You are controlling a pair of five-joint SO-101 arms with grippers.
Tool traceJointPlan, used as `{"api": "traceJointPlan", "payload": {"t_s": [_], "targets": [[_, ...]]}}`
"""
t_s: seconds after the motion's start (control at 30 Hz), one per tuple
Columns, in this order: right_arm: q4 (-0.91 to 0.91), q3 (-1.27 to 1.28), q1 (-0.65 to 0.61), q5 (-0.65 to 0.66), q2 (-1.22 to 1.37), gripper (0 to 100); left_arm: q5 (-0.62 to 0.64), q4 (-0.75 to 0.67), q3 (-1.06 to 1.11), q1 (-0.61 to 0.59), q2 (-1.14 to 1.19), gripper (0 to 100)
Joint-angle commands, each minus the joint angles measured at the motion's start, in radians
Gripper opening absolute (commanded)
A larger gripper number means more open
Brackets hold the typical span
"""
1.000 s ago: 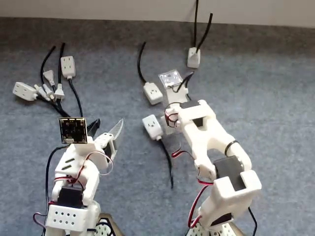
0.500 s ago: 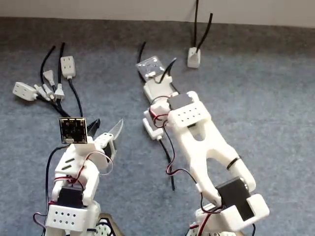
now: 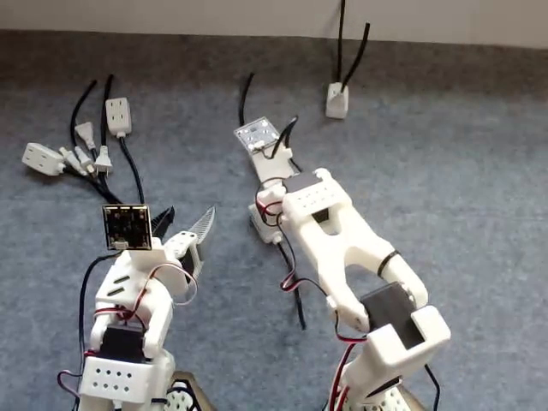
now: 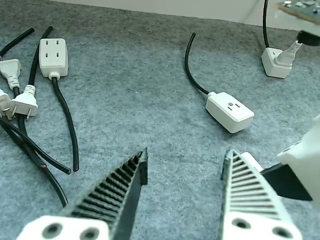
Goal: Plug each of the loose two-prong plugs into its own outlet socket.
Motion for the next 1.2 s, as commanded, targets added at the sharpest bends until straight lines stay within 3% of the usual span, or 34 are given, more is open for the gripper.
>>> {"api": "traceJointPlan", "payload": {"t_s": [0.0, 0.5, 0.67, 0.87, 1.17], "targets": [[-0.015, -0.028, 0.081, 0.011, 0.031, 31.8, -0.003, -0.034, -0.004, 0.019, -0.007, 25], [-0.058, -0.059, 0.183, 0.014, 0.114, 31.8, -0.003, -0.034, -0.002, 0.019, -0.007, 25], [0.018, -0.147, 0.231, 0.011, 0.111, 31.8, -0.003, -0.034, -0.002, 0.019, -0.007, 25], [0.248, -0.341, 0.120, 0.006, 0.111, 31.8, -0.003, -0.034, -0.002, 0.019, -0.007, 25], [0.280, -0.395, 0.004, 0.006, 0.122, 31.8, -0.003, -0.034, -0.002, 0.019, -0.007, 25]]}}
